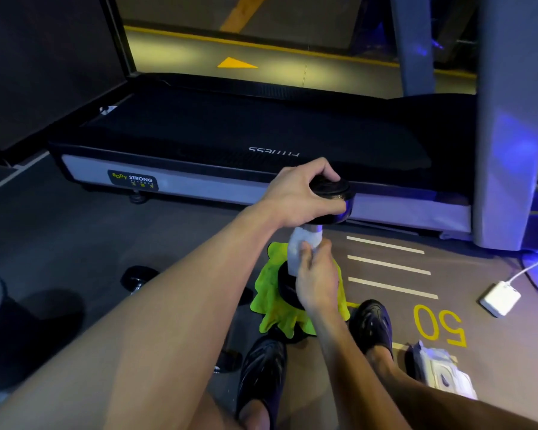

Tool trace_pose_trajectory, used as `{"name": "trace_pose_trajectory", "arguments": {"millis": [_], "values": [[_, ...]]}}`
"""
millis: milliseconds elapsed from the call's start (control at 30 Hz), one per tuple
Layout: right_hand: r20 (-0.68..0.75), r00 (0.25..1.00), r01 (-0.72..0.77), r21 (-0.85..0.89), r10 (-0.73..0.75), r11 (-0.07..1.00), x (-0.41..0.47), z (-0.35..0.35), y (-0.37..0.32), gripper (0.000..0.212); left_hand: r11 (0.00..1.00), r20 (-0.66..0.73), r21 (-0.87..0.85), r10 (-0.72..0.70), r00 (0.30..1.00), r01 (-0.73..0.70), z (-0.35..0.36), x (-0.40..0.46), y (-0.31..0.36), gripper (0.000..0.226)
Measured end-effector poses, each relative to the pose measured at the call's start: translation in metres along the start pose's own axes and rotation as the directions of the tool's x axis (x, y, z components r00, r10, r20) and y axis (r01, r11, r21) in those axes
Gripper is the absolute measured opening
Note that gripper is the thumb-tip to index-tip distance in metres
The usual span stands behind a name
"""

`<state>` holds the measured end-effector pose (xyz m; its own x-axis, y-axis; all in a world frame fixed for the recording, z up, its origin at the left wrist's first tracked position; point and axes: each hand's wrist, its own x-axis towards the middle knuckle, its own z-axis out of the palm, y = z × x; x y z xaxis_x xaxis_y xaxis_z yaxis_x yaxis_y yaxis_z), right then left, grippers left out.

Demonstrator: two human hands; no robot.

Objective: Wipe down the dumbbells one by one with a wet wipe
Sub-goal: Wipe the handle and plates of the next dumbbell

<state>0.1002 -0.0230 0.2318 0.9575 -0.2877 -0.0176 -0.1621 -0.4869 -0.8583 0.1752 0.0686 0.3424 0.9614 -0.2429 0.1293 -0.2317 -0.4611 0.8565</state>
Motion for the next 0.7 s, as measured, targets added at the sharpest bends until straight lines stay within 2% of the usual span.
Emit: {"name": "trace_pose_trajectory", "arguments": {"millis": [67,233,300,400,500,567,633,700], "values": [[0.091,0.993,0.08,-0.135,-0.068,0.988,0.01,-0.008,0.008,0.025,1.0,0.008,0.001,0.002,1.0,-0.002,-0.001,-0.001,0.0,0.055],[0.305,0.937,0.237,-0.205,-0.168,0.95,0.015,-0.028,0.03,0.027,1.0,0.004,0.0,0.004,1.0,-0.004,-0.003,-0.002,-0.003,0.053],[0.309,0.939,0.228,-0.224,-0.153,0.947,0.017,-0.025,0.032,0.027,1.0,0.011,0.003,0.007,1.0,-0.007,-0.002,-0.003,-0.002,0.056],[0.239,0.959,0.197,-0.185,-0.15,0.963,0.027,-0.024,0.011,0.031,1.0,0.005,0.0,0.02,1.0,-0.02,0.0,-0.004,0.0,0.058],[0.098,0.982,0.153,0.066,-0.159,0.986,0.032,-0.019,-0.018,0.033,1.0,0.01,0.013,0.027,1.0,-0.027,0.001,-0.003,0.001,0.057],[0.04,0.979,0.189,0.165,-0.198,0.968,0.024,-0.015,-0.019,0.033,1.0,0.036,0.014,0.026,0.999,-0.026,0.001,-0.004,0.001,0.054],[0.08,0.972,0.212,0.126,-0.223,0.969,0.015,-0.013,-0.007,0.037,0.999,0.046,0.005,0.034,0.998,-0.034,0.0,-0.004,0.0,0.051],[0.188,0.972,0.133,0.062,-0.142,0.989,0.013,-0.017,0.011,0.044,1.0,0.046,0.002,0.028,0.999,-0.028,0.0,-0.004,0.0,0.05]]}}
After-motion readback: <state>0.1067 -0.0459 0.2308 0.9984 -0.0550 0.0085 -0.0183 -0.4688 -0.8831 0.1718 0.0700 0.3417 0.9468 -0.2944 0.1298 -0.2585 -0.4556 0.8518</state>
